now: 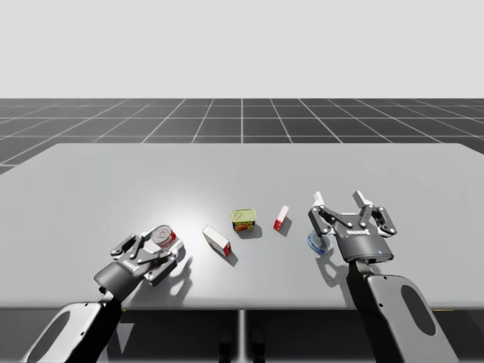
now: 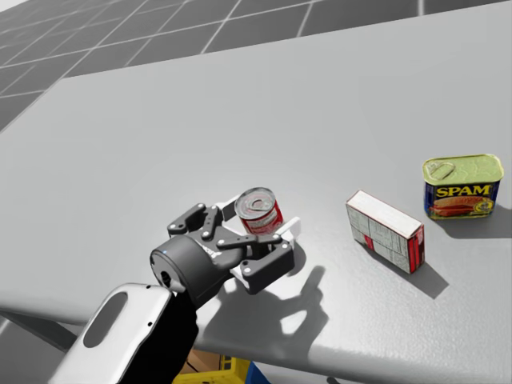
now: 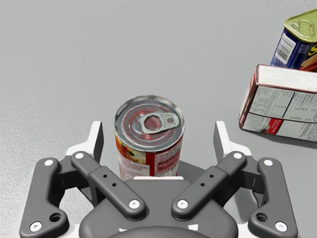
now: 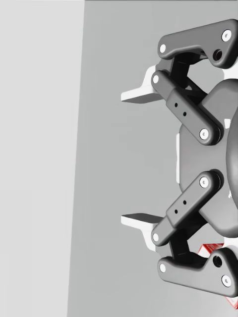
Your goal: Pick up the tomato soup can and lift it.
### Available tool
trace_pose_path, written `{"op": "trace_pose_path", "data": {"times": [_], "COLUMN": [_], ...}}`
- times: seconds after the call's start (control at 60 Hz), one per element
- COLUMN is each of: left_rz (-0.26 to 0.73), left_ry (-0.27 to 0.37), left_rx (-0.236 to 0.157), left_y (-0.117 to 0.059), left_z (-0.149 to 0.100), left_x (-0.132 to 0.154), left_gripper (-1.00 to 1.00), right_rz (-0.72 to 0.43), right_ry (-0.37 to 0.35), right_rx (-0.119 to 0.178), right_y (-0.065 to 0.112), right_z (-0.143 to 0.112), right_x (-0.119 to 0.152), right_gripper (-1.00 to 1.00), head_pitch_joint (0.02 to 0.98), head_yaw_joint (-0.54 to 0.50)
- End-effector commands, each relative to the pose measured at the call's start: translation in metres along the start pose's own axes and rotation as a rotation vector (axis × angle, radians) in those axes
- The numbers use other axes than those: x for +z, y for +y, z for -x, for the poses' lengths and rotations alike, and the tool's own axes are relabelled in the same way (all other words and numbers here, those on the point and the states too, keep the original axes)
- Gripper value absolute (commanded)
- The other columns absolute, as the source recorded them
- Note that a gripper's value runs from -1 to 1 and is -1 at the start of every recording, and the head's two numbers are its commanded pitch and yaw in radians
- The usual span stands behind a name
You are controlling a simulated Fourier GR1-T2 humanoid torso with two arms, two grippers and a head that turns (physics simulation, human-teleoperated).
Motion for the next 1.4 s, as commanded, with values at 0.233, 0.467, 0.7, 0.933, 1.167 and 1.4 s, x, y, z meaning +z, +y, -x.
{"op": "trace_pose_path", "data": {"times": [0.233, 0.467, 0.7, 0.933, 1.167, 1.4], "left_rz": [0.021, 0.046, 0.049, 0.051, 0.053, 0.031], "left_ry": [0.042, 0.051, 0.050, -0.033, -0.109, -0.203], "left_rx": [-0.010, -0.033, -0.035, -0.046, -0.104, -0.150], "left_y": [-0.002, -0.008, -0.010, -0.018, -0.027, -0.028], "left_z": [0.012, 0.014, 0.015, -0.014, -0.053, -0.096], "left_x": [-0.009, -0.007, -0.007, 0.007, 0.024, 0.039], "left_gripper": [1.00, 1.00, 1.00, 1.00, 1.00, 1.00], "right_rz": [0.003, 0.005, 0.008, 0.003, 0.003, 0.005], "right_ry": [-0.003, -0.001, -0.001, 0.005, 0.006, 0.004], "right_rx": [-0.008, -0.021, -0.023, -0.039, -0.042, -0.036], "right_y": [-0.002, -0.003, -0.005, -0.007, -0.008, -0.009], "right_z": [-0.001, -0.002, -0.002, -0.002, -0.003, -0.003], "right_x": [0.000, 0.000, 0.000, 0.000, -0.001, -0.002], "right_gripper": [-1.00, -1.00, -1.00, -1.00, -1.00, -1.00], "head_pitch_joint": [0.766, 0.560, 0.463, 0.467, 0.475, 0.472], "head_yaw_joint": [0.41, 0.41, 0.41, 0.42, 0.42, 0.42]}}
